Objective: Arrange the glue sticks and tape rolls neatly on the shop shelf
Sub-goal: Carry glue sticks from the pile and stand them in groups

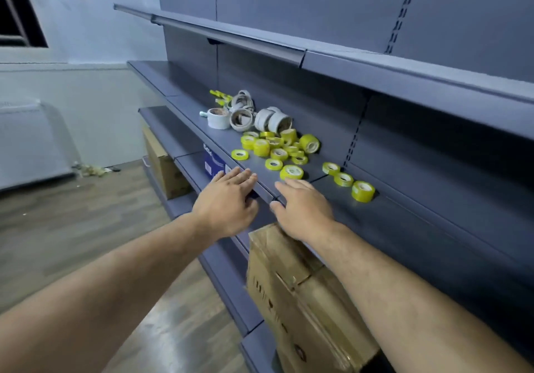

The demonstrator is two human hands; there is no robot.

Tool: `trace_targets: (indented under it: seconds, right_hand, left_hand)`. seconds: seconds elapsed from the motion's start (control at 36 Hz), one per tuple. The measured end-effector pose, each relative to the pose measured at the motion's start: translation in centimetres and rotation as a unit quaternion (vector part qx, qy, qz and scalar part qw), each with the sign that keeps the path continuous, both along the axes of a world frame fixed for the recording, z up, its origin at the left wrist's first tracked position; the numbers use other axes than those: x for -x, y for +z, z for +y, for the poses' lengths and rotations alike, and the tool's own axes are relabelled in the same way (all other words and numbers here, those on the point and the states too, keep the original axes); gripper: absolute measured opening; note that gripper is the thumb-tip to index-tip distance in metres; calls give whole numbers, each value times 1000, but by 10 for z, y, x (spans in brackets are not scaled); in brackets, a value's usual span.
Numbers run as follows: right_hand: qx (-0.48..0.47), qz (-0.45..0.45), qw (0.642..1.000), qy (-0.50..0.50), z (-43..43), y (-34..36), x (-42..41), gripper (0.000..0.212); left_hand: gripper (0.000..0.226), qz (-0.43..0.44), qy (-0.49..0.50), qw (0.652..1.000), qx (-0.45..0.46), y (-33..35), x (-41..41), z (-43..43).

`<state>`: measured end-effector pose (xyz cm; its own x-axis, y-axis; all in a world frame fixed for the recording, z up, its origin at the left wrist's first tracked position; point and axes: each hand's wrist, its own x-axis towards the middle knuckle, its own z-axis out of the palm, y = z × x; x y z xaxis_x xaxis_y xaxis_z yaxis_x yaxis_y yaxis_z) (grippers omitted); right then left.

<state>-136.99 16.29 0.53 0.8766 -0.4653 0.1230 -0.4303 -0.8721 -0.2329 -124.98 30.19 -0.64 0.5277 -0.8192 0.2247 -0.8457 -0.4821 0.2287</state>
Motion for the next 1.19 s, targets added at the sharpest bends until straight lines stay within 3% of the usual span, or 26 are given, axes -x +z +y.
trace_targets:
  seconds: [0.36, 0.44, 0.83, 1.0, 1.19]
  right_hand:
    - [7, -4, 998, 68, 14, -11, -216, 40]
    - [17, -5, 996, 85, 2, -12, -263, 47]
    - [15, 10, 990, 137, -64, -3, -467, 51]
    - [38, -3, 995, 97, -86, -4, -538, 42]
    - [31, 8, 999, -23, -114, -1, -603, 32]
  left_hand:
    - [74, -1, 70, 997, 8, 0, -194, 24]
    - [66, 7, 78, 997, -2, -4, -237, 15]
    - [68, -8, 117, 993, -5, 11, -418, -36]
    - [65, 5, 80, 997, 2, -1, -502, -65]
    - [64, 0, -6, 1000, -5, -3, -593, -99]
